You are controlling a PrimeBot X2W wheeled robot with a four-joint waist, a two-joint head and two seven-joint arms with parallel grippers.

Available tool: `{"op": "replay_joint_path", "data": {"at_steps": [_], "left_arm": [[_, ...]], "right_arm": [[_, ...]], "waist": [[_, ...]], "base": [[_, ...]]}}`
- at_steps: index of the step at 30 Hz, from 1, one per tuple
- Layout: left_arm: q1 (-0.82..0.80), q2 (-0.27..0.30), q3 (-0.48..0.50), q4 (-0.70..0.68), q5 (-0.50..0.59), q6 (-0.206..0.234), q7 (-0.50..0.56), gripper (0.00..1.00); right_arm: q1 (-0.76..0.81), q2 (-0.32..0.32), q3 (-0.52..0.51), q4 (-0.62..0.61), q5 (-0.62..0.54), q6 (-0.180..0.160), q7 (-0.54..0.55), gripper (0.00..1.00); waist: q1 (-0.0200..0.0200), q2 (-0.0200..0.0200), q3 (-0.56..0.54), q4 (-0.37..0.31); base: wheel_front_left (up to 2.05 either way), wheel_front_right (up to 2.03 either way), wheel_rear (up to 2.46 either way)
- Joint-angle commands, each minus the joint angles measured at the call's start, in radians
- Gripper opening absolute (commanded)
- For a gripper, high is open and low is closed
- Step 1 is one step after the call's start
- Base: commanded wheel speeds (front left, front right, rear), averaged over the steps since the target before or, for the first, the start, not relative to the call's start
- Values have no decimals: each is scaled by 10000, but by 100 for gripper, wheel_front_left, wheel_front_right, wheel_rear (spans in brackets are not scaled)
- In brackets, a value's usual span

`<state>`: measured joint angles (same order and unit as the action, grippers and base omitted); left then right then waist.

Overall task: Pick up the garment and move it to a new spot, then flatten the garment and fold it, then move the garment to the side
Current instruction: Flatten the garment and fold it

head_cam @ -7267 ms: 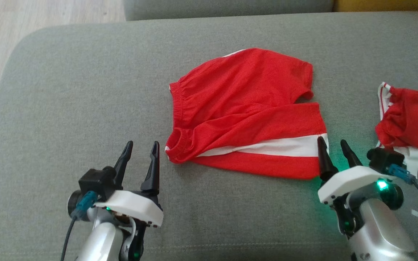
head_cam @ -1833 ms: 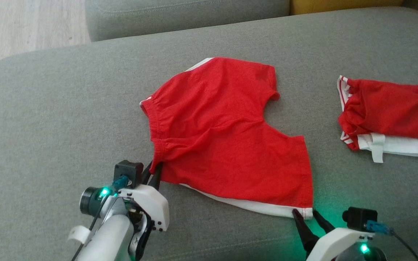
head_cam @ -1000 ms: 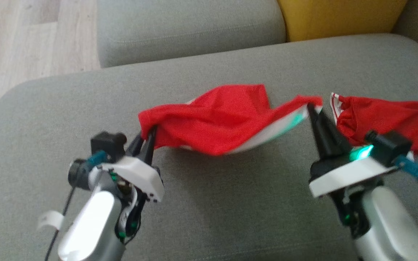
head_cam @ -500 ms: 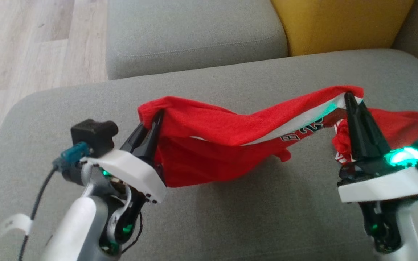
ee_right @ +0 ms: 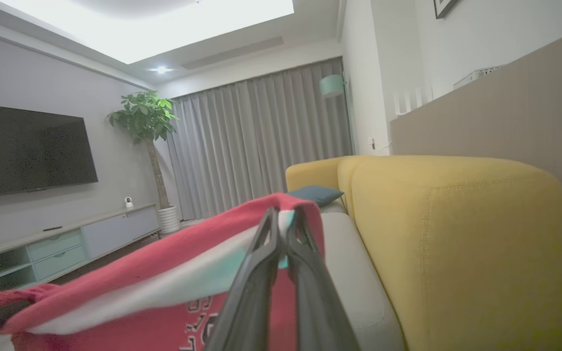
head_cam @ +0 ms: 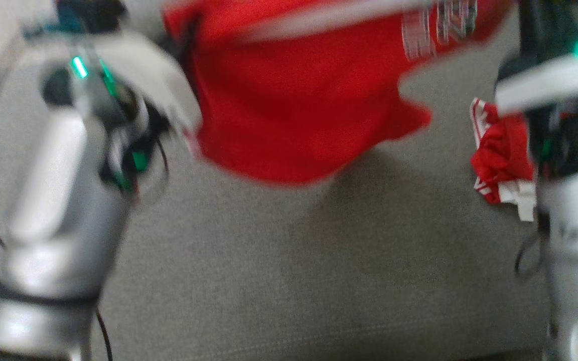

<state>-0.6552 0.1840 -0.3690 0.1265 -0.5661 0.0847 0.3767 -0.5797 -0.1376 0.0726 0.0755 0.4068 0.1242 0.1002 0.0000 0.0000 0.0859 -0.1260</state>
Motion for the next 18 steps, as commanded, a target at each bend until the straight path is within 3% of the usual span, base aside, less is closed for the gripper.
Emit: {"op": "replay_joint_path", "data": {"at_steps": [1, 10, 18], "left_arm": [[-1739, 249, 632, 394, 286, -18, -275, 0], [-6257, -486, 1252, 4515, 664, -252, -3095, 0], [-7074, -884, 1133, 6720, 696, -968, -5334, 0]], "right_arm": [[-1452, 59, 159, 453, -68, 65, -155, 0], [-6284, 247, 400, 5039, -750, 65, -2373, 0], [-7230, 548, 759, 7658, -615, 65, -3354, 0]], "waist": [[0, 0, 1208, -110], [0, 0, 2676, -47], [0, 0, 3422, 122]], "base": [[0, 0, 0], [0, 0, 0], [0, 0, 0]]}}
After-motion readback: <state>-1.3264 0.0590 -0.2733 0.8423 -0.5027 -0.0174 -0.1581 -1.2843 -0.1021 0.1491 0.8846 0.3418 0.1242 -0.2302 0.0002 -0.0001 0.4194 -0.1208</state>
